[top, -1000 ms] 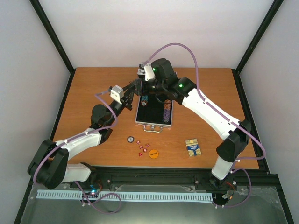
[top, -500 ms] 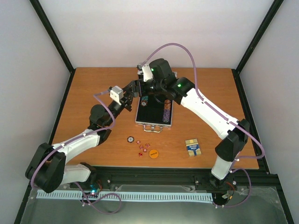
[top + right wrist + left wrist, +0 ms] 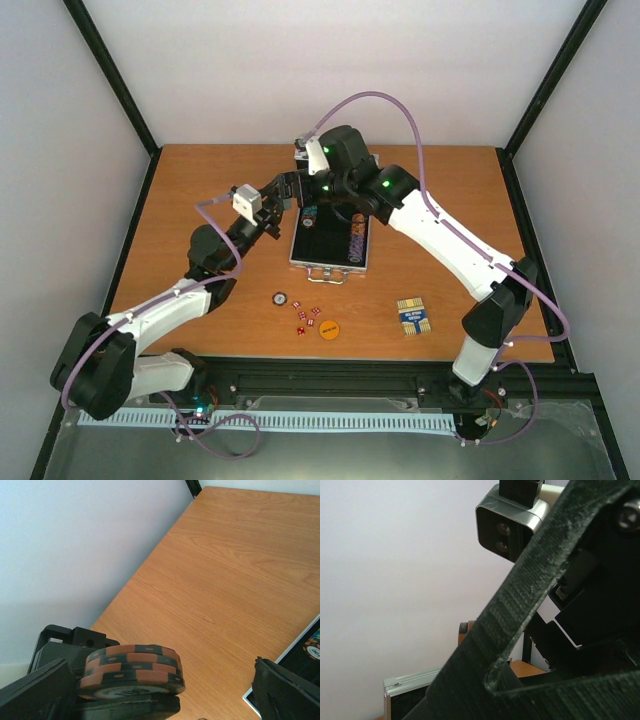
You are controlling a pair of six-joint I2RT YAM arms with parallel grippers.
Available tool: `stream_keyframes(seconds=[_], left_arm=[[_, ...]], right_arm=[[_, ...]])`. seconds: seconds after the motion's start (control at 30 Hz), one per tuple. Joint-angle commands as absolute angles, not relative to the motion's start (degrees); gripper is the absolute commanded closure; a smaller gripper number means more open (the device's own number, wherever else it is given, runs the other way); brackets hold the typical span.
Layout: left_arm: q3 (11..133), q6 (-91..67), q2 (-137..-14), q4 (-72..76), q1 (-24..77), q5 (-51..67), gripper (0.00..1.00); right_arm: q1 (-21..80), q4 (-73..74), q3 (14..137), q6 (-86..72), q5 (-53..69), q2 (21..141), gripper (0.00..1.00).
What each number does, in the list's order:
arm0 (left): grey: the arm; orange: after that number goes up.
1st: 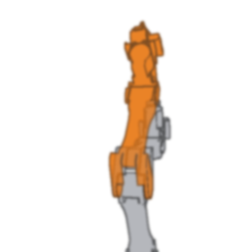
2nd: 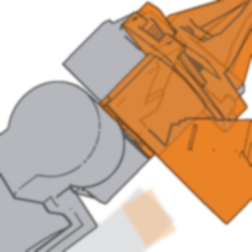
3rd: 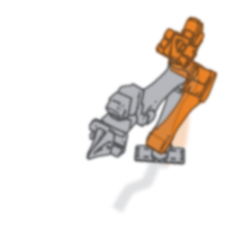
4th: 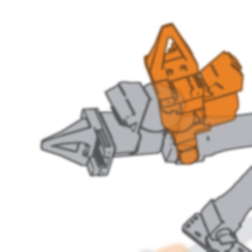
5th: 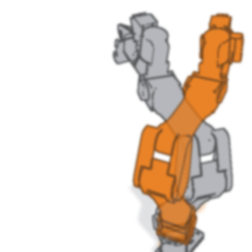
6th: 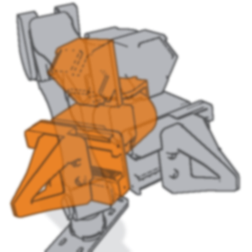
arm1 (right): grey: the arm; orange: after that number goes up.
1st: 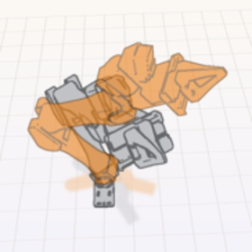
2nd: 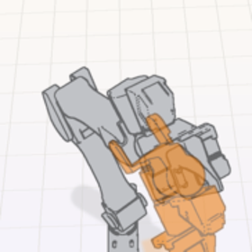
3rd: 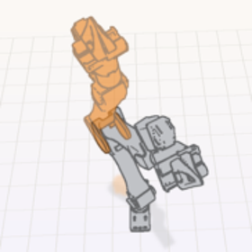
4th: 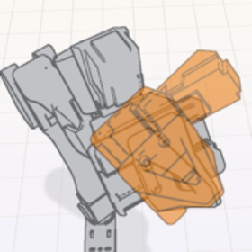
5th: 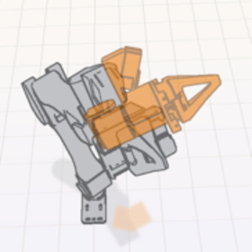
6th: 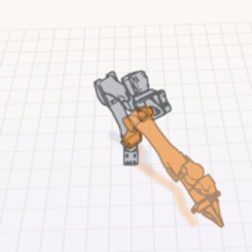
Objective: Pack up texas hold em set
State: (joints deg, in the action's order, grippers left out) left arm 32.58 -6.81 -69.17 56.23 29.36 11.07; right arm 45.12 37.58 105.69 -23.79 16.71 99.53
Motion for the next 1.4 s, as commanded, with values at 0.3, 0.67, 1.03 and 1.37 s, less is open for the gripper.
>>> stream_keyframes(seconds=[0.3, 0.67, 1.03, 1.37], left_arm=[[34.9, -4.7, -64.9, 59.4, 30.2, 14.3, 0.99], [35.1, -5.0, -65.0, 58.0, 30.2, 14.3, 0.99], [34.8, -3.9, -64.3, 54.8, 30.2, 15.0, 0.99], [36.7, 0.8, -63.0, 40.1, 30.2, 17.6, 0.99]], right_arm=[[46.1, 41.3, 106.2, -22.1, 20.2, 100.3, 0.0], [45.5, 36.6, 111.6, -23.6, 23.8, 101.3, 0.0], [44.3, 34.2, 116.8, -22.4, 11.8, 101.8, 0.0], [39.5, 35.0, 111.1, -17.5, -1.9, 97.0, 0.0]])
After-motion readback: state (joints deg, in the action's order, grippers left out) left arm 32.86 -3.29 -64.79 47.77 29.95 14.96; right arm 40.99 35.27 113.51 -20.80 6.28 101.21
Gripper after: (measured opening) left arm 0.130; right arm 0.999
